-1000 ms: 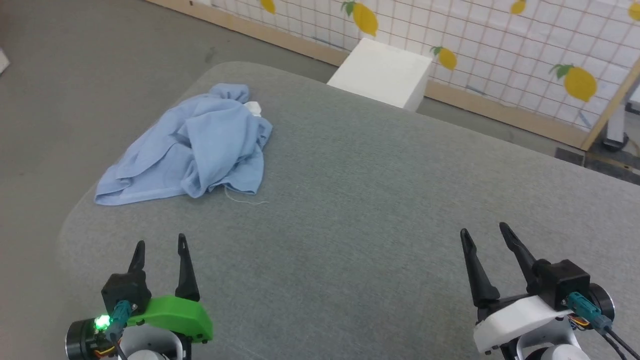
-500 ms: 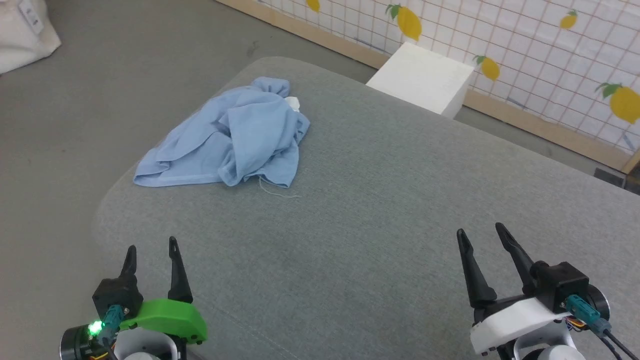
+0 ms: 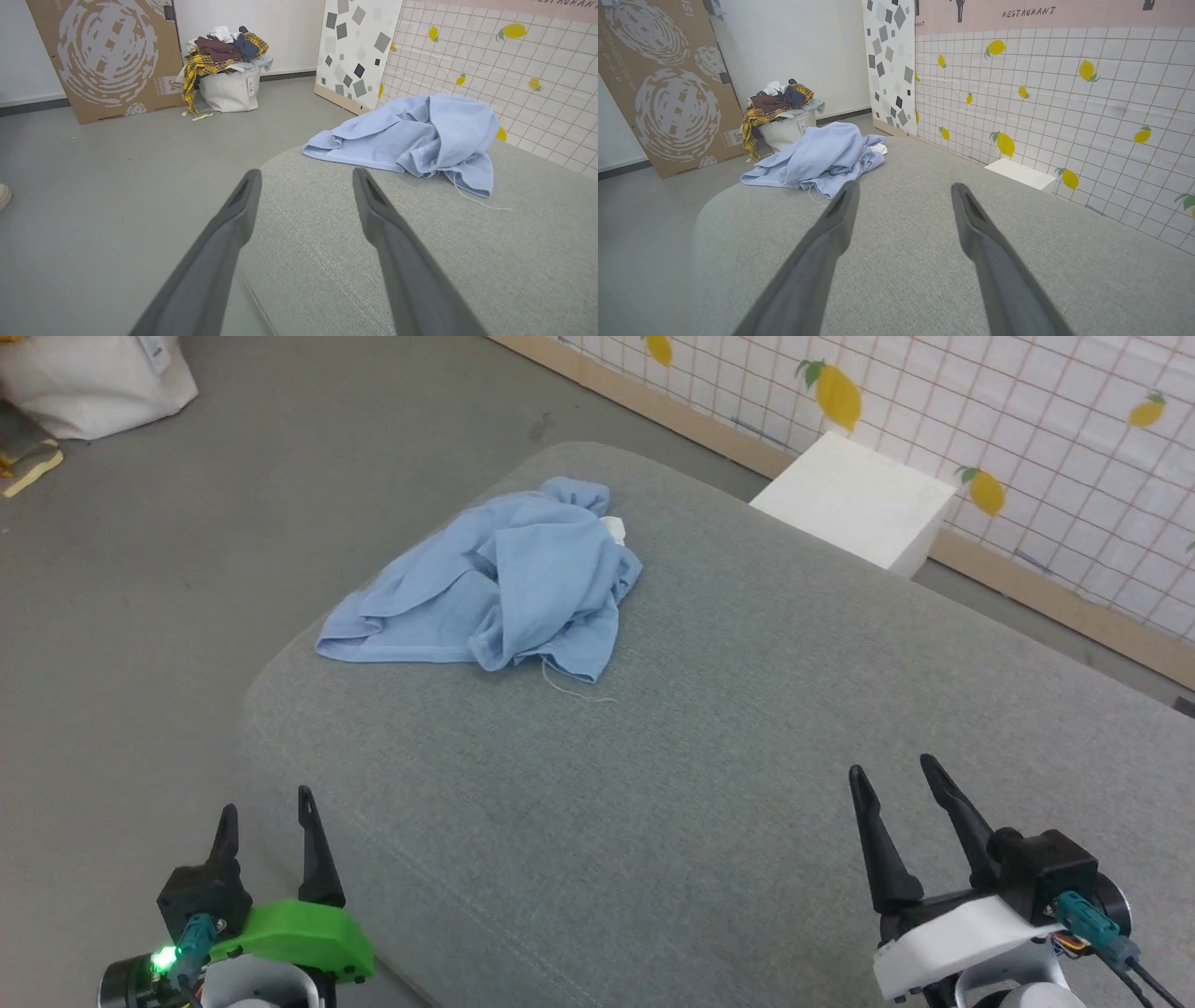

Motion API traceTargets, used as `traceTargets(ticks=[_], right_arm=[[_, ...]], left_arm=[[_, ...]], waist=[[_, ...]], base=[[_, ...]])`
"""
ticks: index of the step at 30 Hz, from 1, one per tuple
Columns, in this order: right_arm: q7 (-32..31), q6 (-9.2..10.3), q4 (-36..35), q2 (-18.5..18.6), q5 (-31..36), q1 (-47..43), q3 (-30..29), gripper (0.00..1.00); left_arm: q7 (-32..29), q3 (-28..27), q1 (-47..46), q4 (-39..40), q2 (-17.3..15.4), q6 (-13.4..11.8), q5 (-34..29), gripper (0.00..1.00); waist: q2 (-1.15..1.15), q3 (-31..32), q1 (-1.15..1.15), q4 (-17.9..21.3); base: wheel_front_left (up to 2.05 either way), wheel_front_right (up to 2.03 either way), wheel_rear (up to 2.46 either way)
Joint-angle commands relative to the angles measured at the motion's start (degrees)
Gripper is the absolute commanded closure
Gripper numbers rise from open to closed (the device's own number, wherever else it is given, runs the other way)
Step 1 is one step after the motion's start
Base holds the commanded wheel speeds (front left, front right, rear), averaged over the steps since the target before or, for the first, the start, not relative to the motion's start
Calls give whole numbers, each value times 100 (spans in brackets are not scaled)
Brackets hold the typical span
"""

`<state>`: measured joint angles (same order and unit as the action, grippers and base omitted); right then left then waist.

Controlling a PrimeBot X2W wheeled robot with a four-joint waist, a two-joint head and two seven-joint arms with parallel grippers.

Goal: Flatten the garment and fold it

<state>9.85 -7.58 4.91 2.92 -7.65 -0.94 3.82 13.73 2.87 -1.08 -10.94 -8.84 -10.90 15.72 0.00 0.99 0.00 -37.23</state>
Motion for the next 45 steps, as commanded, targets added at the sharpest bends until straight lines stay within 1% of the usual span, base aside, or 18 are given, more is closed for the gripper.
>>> traceTargets(ticks=[1,4,7,11,15,17,21,25,27,30,32,34,36,40,42,45], right_arm=[[69,8,18,-4,-40,-9,19,0],[76,8,-7,-4,-25,-17,17,0],[54,9,-44,-4,12,-8,22,0],[-79,9,-186,-4,172,127,77,0],[-277,9,-397,-4,391,347,160,0],[-369,9,-518,26,491,489,186,0],[-472,9,-739,138,568,758,198,0],[-522,9,-934,286,557,1079,234,0],[-520,9,-960,318,526,1223,264,0],[-467,9,-965,298,469,1397,306,0],[-404,9,-943,272,426,1497,333,0],[-342,9,-913,249,389,1581,366,0],[-283,9,-857,231,353,1638,380,0],[-180,9,-756,198,314,1732,394,0],[-132,9,-709,183,296,1769,399,0],[-70,9,-606,171,275,1794,405,0]], left_arm=[[50,24,61,-29,-43,-52,51,0],[49,75,-6,-49,-71,-38,111,0],[29,114,-159,-82,-99,28,214,0],[-128,123,-640,-200,-135,251,410,0],[-409,105,-1451,-479,-210,473,616,0],[-587,45,-1978,-631,-274,604,775,0],[-1049,-48,-2941,-978,-580,824,957,0],[-1631,-271,-3829,-1295,-888,954,1272,0],[-1919,-385,-4161,-1385,-1021,978,1432,0],[-2449,-580,-4484,-1457,-1247,1002,1719,0],[-2924,-672,-4592,-1501,-1398,1003,1916,0],[-3385,-772,-4633,-1513,-1560,959,2089,0],[-3804,-900,-4602,-1537,-1678,795,2238,0],[-4547,-1129,-4384,-1493,-1795,359,2484,0],[-4890,-1209,-4216,-1459,-1787,140,2598,0],[-5427,-1251,-3857,-1323,-1764,-256,2676,0]], waist=[[0,-5,0,-86],[0,-72,0,-176],[0,-191,0,-201],[0,-561,0,75],[0,-1153,0,530],[0,-1534,0,831],[0,-2220,0,1372],[0,-2933,0,1866],[0,-3207,0,2098],[0,-3554,0,2425],[0,-3741,0,2613],[0,-3906,0,2782],[0,-4015,0,2918],[0,-4170,0,3117],[0,-4197,0,3174],[0,-4149,0,3227]], base=[[-1,-1,-1],[0,0,0],[0,0,0],[0,0,0],[0,0,0],[0,0,0],[0,0,0],[0,0,0],[0,0,0],[0,0,0],[0,0,0],[0,0,0],[0,0,0],[0,0,0],[0,0,0],[0,0,0]])
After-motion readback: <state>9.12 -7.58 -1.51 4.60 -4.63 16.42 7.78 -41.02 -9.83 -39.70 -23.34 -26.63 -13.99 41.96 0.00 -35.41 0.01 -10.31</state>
